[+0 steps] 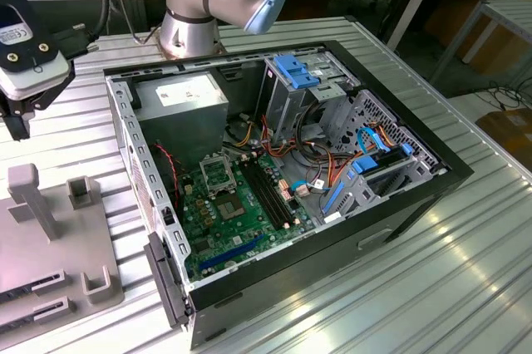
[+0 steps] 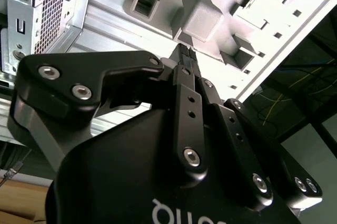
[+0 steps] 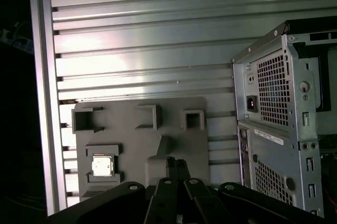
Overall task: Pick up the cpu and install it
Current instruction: 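Reach for the cpu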
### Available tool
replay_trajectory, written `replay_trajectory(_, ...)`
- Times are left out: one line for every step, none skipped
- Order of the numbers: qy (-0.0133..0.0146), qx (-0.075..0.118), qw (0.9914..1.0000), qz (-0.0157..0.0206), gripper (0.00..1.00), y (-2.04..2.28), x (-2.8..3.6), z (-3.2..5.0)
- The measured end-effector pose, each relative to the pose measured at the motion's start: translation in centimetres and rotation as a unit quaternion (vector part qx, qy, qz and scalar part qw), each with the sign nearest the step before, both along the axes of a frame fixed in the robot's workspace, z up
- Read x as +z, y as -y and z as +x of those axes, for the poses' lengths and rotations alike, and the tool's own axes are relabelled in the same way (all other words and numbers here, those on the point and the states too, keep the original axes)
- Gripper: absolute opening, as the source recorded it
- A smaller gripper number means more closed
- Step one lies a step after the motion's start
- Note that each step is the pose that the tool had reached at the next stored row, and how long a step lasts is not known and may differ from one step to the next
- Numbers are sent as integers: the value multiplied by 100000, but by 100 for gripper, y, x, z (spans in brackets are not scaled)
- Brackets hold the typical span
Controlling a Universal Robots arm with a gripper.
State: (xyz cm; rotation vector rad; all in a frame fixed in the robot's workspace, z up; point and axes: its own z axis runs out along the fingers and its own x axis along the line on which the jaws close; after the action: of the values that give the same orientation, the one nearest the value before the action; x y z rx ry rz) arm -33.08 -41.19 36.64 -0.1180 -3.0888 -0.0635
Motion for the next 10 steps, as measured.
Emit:
replay_trajectory(1,-1,100000,2,11,0,0,0)
replay_trajectory(3,-6,100000,0,11,0,0,-1)
replay_trajectory(4,-7,100000,2,11,0,-1,-1)
replay_trajectory(-1,-4,100000,-1,11,0,0,-1)
replay_trajectory(2,-6,100000,-2,11,0,0,-1)
replay_trajectory(5,-5,100000,0,11,0,-1,-1)
replay_trajectory(3,-6,100000,-2,11,1,0,-2)
replay_trajectory(1,-10,100000,-1,11,1,0,-2)
replay_trajectory(1,-10,100000,-2,11,1,0,-2)
replay_trajectory(-1,-9,100000,-3,11,3,0,-3)
